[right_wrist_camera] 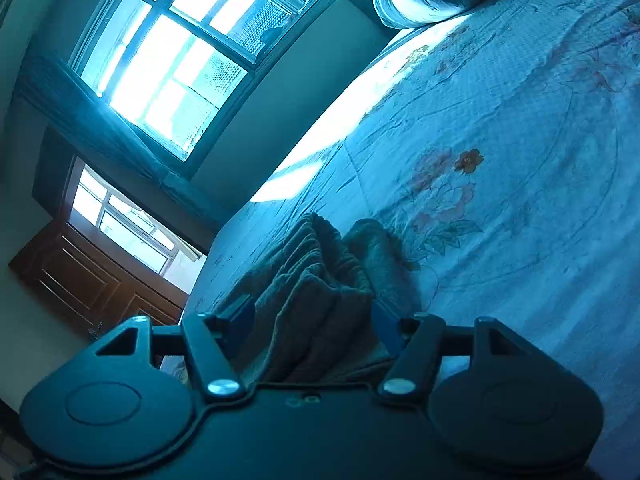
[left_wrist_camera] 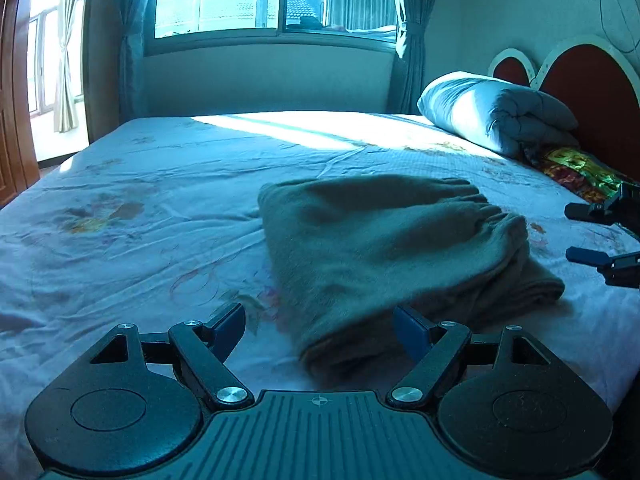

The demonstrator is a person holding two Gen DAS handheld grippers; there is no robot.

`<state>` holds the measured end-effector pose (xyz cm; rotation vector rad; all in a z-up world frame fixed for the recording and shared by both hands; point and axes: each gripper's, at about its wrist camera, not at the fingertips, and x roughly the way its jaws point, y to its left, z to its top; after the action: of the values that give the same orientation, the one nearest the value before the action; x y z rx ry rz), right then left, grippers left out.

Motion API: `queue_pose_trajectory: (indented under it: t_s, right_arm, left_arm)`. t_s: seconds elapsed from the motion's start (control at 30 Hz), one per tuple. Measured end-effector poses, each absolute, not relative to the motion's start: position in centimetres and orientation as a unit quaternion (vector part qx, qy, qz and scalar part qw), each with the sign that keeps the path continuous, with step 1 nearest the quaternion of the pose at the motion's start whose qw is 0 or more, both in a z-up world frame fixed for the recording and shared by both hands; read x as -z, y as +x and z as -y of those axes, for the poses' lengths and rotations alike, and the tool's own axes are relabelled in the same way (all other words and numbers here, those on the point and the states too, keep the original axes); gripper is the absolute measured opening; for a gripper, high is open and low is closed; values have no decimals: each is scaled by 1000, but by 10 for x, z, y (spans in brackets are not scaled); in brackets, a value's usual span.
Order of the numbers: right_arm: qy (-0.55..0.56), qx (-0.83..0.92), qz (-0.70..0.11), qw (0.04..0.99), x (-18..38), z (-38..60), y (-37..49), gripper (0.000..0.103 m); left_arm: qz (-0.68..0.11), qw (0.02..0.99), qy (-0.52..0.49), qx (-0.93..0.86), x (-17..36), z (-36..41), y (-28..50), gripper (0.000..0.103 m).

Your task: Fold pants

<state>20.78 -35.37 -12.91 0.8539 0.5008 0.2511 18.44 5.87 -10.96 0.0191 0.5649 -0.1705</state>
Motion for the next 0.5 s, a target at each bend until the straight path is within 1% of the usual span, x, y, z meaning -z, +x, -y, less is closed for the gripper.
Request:
queue_pose_trajectory:
  t_s: [0.13, 0.3, 0.43, 0.5]
  right_arm:
    - [410, -121, -252, 868, 132, 343, 215, 58]
    - [431, -124, -270, 852, 143, 340, 224, 55]
    - [458, -132, -273, 835, 149, 340, 232, 54]
    - [462, -134, -280, 830, 152, 339, 239, 53]
  left_arm:
    - [-298, 950, 7, 90, 126, -69, 173, 81]
    - [-313, 947, 6, 70, 138, -60, 193, 81]
    - [-302, 951, -53, 41, 142, -77, 205, 81]
    - [-307, 950, -51, 36, 148, -75, 207, 81]
